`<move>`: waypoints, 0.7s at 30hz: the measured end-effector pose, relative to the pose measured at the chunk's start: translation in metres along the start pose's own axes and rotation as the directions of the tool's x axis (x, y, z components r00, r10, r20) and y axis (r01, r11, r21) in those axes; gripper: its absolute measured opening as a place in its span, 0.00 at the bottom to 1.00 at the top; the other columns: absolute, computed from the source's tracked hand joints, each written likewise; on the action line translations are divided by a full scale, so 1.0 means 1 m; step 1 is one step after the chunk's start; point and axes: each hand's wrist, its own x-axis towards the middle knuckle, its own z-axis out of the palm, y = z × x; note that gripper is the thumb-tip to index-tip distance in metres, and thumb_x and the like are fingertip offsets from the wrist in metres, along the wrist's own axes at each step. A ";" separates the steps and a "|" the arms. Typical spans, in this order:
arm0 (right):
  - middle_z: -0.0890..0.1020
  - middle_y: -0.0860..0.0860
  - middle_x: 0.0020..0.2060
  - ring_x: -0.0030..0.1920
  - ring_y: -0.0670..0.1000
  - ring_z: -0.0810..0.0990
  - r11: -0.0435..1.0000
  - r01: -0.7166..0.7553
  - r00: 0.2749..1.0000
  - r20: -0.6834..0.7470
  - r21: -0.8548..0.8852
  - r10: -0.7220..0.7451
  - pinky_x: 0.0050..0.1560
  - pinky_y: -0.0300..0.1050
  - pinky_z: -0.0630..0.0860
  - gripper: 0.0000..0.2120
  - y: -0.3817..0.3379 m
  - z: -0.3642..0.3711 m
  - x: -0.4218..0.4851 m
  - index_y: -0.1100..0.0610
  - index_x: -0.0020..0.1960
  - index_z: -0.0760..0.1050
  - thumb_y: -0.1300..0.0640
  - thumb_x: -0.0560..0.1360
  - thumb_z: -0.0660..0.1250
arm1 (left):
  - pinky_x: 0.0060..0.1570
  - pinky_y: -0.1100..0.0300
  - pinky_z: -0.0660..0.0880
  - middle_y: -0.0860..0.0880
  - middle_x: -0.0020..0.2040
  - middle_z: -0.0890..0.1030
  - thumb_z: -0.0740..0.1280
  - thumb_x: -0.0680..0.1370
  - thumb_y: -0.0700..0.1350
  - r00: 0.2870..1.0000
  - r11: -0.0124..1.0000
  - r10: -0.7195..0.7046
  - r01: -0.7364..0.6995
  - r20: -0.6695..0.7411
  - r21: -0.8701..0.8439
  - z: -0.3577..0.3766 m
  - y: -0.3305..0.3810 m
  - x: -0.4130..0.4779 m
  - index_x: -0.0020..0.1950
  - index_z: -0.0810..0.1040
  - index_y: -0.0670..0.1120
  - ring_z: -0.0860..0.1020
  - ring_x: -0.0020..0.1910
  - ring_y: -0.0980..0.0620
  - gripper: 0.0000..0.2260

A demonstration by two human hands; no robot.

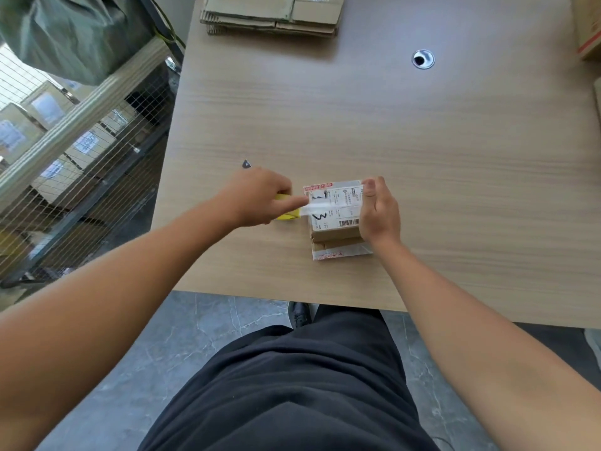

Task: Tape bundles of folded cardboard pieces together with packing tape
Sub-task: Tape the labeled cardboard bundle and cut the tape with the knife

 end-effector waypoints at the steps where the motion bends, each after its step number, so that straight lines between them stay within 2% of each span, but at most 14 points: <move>1: 0.81 0.48 0.47 0.48 0.53 0.78 0.999 0.021 1.000 0.012 -0.026 -0.021 0.44 0.50 0.72 0.26 0.000 0.000 0.001 0.52 0.55 0.73 0.34 0.79 0.47 | 0.36 0.60 0.73 0.53 0.25 0.79 0.61 0.79 0.66 0.999 0.998 -0.039 0.039 0.013 -0.045 0.005 -0.008 -0.008 0.41 0.79 0.51 0.77 0.30 0.61 0.20; 3: 0.81 0.49 0.51 0.49 0.53 0.78 0.996 0.057 0.998 0.043 -0.067 -0.054 0.46 0.53 0.75 0.23 0.000 -0.001 0.004 0.54 0.58 0.73 0.36 0.78 0.54 | 0.37 0.57 0.76 0.52 0.28 0.80 0.64 0.78 0.65 0.995 0.985 -0.096 0.095 0.000 -0.143 0.015 -0.017 -0.016 0.44 0.80 0.52 0.78 0.31 0.57 0.18; 6: 0.78 0.49 0.55 0.52 0.51 0.77 0.991 0.115 0.988 0.113 -0.072 -0.106 0.48 0.52 0.75 0.26 0.002 -0.004 0.007 0.54 0.62 0.72 0.34 0.76 0.58 | 0.39 0.53 0.76 0.51 0.36 0.82 0.68 0.75 0.65 0.987 0.983 -0.150 0.142 -0.065 -0.119 0.032 -0.022 -0.012 0.45 0.82 0.51 0.79 0.38 0.50 0.18; 10: 0.74 0.45 0.57 0.55 0.49 0.76 0.981 0.170 0.967 0.208 -0.097 -0.147 0.52 0.51 0.75 0.26 0.007 -0.008 0.010 0.48 0.66 0.68 0.34 0.75 0.63 | 0.44 0.50 0.79 0.49 0.44 0.84 0.70 0.73 0.67 0.977 0.967 -0.213 0.206 -0.026 -0.150 0.055 -0.024 -0.004 0.46 0.82 0.49 0.81 0.44 0.49 0.20; 14: 0.72 0.47 0.61 0.60 0.48 0.74 0.989 0.146 0.951 0.278 -0.012 -0.137 0.59 0.47 0.71 0.29 0.010 -0.011 0.013 0.46 0.71 0.66 0.35 0.74 0.66 | 0.43 0.50 0.80 0.49 0.46 0.84 0.68 0.72 0.70 0.968 0.948 -0.252 0.244 -0.012 -0.203 0.069 -0.021 0.001 0.46 0.80 0.51 0.81 0.43 0.48 0.22; 17: 0.70 0.50 0.66 0.66 0.49 0.69 0.987 0.155 0.928 0.349 -0.035 -0.133 0.64 0.48 0.67 0.31 0.011 -0.016 0.016 0.44 0.75 0.62 0.35 0.76 0.65 | 0.43 0.51 0.79 0.51 0.45 0.82 0.67 0.72 0.70 0.968 0.950 -0.249 0.249 0.019 -0.187 0.074 -0.021 0.004 0.45 0.76 0.53 0.80 0.45 0.48 0.20; 19: 0.68 0.53 0.69 0.69 0.51 0.66 0.981 0.175 0.907 0.400 -0.082 -0.128 0.67 0.51 0.64 0.31 0.011 -0.019 0.022 0.42 0.77 0.59 0.36 0.78 0.64 | 0.47 0.50 0.80 0.51 0.49 0.83 0.67 0.74 0.68 0.969 0.945 -0.243 0.246 0.038 -0.216 0.075 -0.018 0.005 0.52 0.77 0.55 0.80 0.49 0.48 0.19; 21: 0.67 0.54 0.69 0.70 0.52 0.65 0.970 0.200 0.894 0.429 -0.134 -0.125 0.67 0.53 0.63 0.32 0.012 -0.022 0.025 0.41 0.78 0.56 0.36 0.79 0.63 | 0.53 0.48 0.79 0.53 0.56 0.83 0.67 0.76 0.65 0.978 0.943 -0.206 0.207 0.034 -0.259 0.076 -0.013 0.008 0.61 0.76 0.57 0.80 0.55 0.49 0.18</move>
